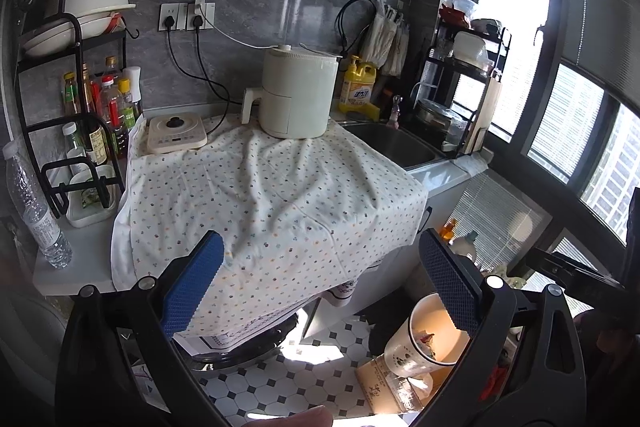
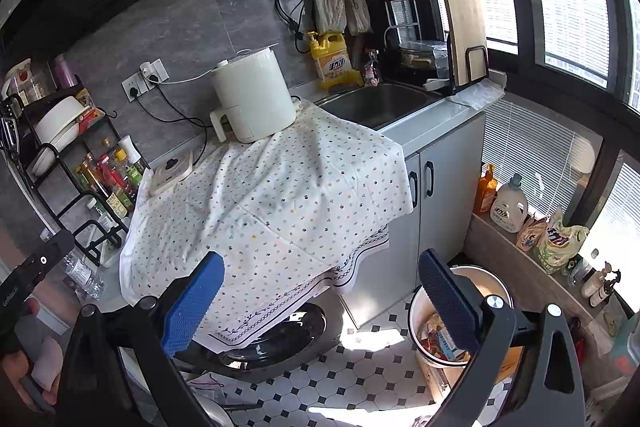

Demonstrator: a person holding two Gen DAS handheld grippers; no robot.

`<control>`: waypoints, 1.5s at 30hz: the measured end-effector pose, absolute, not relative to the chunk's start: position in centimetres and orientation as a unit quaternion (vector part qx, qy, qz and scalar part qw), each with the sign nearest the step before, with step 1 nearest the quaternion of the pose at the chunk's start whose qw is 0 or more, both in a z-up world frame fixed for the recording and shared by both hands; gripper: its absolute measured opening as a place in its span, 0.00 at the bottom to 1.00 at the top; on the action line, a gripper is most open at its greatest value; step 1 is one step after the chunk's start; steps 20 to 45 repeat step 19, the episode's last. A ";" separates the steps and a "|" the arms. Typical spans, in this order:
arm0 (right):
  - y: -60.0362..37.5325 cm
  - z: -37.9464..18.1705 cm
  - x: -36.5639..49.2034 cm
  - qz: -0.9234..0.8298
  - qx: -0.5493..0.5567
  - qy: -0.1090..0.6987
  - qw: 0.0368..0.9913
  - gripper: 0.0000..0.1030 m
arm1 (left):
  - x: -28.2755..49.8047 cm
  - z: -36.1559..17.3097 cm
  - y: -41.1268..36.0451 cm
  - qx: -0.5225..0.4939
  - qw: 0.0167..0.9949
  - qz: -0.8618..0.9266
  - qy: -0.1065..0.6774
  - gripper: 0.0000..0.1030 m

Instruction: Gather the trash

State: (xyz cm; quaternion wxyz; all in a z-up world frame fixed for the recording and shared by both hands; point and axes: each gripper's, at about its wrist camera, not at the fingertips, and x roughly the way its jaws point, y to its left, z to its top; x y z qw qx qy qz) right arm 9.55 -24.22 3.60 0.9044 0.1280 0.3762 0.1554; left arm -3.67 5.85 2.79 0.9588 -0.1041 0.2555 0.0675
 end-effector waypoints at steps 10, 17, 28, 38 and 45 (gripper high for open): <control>-24.1 2.9 8.9 0.149 0.130 0.386 0.901 0.92 | -3.6 1.9 6.0 -0.102 0.957 0.063 0.264 0.94; -24.1 2.8 8.8 0.139 0.132 0.388 0.902 0.92 | -3.1 1.6 6.5 -0.104 0.956 0.055 0.269 0.94; -23.8 2.8 8.8 0.138 0.127 0.390 0.901 0.92 | -2.7 1.3 6.8 -0.105 0.954 0.052 0.275 0.94; -23.8 2.8 8.8 0.138 0.127 0.390 0.901 0.92 | -2.7 1.3 6.8 -0.105 0.954 0.052 0.275 0.94; -23.8 2.8 8.8 0.138 0.127 0.390 0.901 0.92 | -2.7 1.3 6.8 -0.105 0.954 0.052 0.275 0.94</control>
